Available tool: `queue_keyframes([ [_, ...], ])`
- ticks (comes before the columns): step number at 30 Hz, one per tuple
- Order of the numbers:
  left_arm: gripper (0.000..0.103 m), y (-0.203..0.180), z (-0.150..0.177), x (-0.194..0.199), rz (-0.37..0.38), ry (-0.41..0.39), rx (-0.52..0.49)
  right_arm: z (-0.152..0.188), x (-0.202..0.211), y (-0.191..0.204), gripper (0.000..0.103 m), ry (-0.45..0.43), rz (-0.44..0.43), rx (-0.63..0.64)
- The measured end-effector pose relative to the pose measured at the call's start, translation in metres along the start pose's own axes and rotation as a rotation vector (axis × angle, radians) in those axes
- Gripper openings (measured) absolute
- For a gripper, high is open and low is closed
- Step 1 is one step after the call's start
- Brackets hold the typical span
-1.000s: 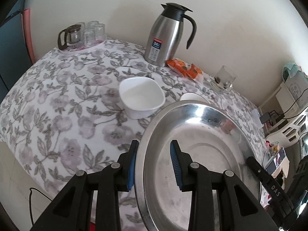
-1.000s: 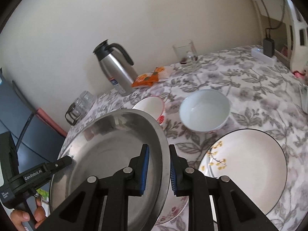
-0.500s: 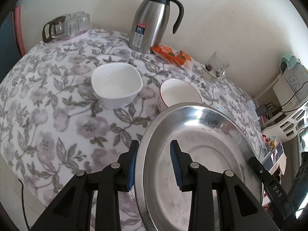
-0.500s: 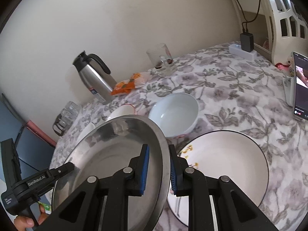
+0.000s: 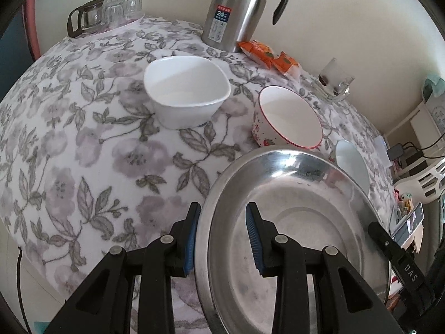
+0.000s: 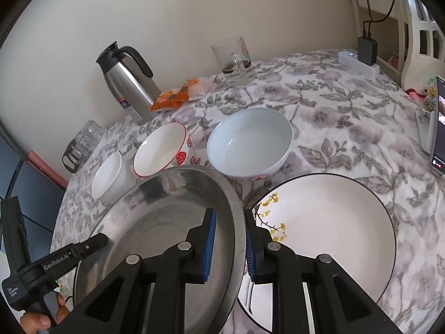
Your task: Organize plates and bowls
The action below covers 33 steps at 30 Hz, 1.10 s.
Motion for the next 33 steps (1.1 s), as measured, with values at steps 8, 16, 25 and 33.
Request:
queue_keyframes([
  [8, 0.034, 0.012, 0.002, -0.011, -0.030, 0.028, 0.024, 0.009, -0.016, 0.005, 0.022, 0.052, 0.016, 0.030],
  [16, 0.034, 0.020, 0.008, -0.023, -0.059, 0.080, 0.043, 0.017, -0.032, 0.003, 0.022, 0.103, 0.030, 0.039],
  [25, 0.034, 0.026, 0.014, -0.035, -0.076, 0.130, 0.061, 0.026, -0.042, 0.000, 0.022, 0.149, 0.037, 0.036],
  [33, 0.035, 0.027, 0.013, -0.041, -0.079, 0.141, 0.060, 0.031, -0.047, 0.001, 0.022, 0.171, 0.041, 0.045],
])
Point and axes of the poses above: each gripper's, at about its wrist camera, not at the fingertips, and x roughly against the way its jaws point, y to its left, z to its underside, the point moved 3 cm from there along -x, roughly the way its jaws point, and after that the axes turned 6 degrees about -y, right-handed, at the moved point
